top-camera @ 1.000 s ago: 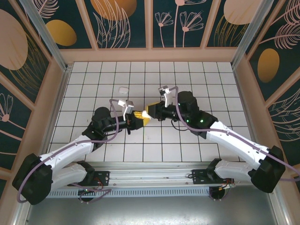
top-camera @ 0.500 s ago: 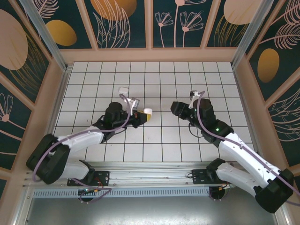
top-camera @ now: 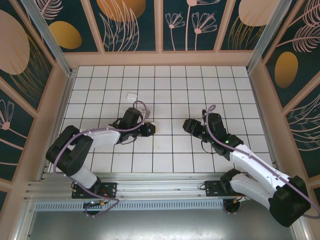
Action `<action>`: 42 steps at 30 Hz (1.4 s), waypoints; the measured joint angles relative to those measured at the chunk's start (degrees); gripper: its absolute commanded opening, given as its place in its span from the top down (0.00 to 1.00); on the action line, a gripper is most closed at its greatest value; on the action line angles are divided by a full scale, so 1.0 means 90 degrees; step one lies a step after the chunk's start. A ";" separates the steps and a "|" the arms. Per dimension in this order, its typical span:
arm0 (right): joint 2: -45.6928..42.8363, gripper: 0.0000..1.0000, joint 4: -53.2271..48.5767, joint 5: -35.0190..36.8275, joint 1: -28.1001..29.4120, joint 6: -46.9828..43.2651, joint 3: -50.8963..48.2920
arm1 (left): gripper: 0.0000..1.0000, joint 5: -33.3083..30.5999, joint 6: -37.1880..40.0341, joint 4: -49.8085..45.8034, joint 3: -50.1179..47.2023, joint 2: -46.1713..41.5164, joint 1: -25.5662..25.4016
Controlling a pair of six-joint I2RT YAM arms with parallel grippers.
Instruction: Insert the wireless bluetooth earbuds into the charging case
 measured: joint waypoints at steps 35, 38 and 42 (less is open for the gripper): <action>0.0481 0.09 -0.0046 0.0544 -0.1787 -0.1464 0.0636 | 0.01 -0.1613 0.1277 -0.2344 0.1656 -0.0231 0.0459; 0.0476 0.01 -0.0015 0.0998 -0.2446 -0.1909 0.0619 | 0.02 -0.2103 0.1569 -0.2582 0.2081 -0.0452 0.0491; 0.0476 0.01 0.0449 0.1819 -0.3028 -0.2341 0.0359 | 0.01 -0.2931 0.2072 -0.2467 0.2426 -0.0867 0.0644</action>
